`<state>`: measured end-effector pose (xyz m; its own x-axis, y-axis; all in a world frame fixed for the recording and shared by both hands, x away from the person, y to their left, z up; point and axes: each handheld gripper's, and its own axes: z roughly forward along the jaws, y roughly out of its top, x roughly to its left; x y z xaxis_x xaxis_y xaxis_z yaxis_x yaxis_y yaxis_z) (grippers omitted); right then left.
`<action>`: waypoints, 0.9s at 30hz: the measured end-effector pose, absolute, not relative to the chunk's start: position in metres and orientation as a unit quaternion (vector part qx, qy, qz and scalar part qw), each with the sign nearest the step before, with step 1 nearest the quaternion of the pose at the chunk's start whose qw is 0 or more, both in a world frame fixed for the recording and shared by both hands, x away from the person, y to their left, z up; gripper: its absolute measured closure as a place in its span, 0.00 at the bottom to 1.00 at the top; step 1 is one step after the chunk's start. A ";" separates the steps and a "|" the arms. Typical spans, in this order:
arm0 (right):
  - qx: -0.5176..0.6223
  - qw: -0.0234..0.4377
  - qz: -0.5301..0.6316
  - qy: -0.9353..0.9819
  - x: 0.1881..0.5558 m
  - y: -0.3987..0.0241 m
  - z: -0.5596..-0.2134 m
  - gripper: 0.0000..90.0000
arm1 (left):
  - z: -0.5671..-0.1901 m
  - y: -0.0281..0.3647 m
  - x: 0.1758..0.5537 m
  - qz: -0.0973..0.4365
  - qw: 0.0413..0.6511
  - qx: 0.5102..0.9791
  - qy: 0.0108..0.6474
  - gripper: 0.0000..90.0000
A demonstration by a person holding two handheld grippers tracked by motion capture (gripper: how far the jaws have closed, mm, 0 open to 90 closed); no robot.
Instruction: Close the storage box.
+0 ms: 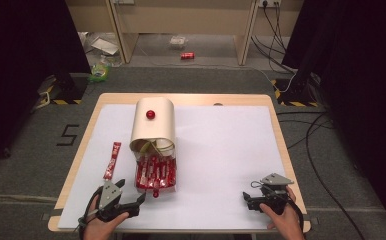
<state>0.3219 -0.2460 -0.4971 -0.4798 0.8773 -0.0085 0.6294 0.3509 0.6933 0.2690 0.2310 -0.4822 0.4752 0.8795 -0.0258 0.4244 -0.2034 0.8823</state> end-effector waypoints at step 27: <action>0.472 0.194 0.319 0.798 0.322 -0.246 -0.497 0.00 | -0.484 0.231 0.289 0.258 0.446 0.726 0.455 0.15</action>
